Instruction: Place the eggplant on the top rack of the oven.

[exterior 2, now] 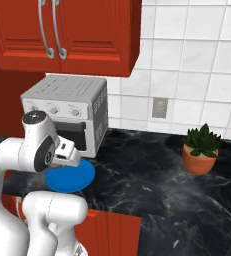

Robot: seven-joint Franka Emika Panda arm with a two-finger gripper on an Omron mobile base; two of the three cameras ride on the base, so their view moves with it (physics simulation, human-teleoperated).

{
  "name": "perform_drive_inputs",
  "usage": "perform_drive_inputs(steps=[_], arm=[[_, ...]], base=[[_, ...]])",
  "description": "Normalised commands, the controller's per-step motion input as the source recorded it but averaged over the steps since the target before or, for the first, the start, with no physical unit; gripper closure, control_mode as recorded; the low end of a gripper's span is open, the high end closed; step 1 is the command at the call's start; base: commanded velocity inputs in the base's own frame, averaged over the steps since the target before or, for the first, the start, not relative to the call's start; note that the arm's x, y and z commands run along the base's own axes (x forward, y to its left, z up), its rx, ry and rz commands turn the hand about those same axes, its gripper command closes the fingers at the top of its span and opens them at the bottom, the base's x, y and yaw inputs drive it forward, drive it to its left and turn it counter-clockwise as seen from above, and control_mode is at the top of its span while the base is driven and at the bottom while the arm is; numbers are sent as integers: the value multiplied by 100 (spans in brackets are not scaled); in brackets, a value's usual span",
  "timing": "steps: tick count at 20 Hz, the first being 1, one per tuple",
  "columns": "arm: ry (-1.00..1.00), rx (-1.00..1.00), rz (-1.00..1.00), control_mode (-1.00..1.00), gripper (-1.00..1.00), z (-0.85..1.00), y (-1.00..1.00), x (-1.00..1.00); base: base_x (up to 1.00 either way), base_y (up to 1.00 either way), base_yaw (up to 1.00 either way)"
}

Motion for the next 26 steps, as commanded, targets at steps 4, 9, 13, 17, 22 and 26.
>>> perform_drive_inputs(steps=[4, 9, 13, 17, 22, 26], arm=[[-11, 0, 20, -100, 100, -1, -43, -62], [0, 0, 0, -100, 100, 0, -4, -6], [0, 0, 0, -100, 100, 0, 0, -13], [-1, 0, 0, 100, 100, 0, 6, -53], [0, 0, 0, 100, 100, 0, 0, 0], [0, 0, 0, 100, 100, 0, 0, 0]], base=[[0, 0, 0], [0, 0, 0], [0, 0, 0], [-25, 8, 0], [-100, 83, 0], [-65, 100, 3]])
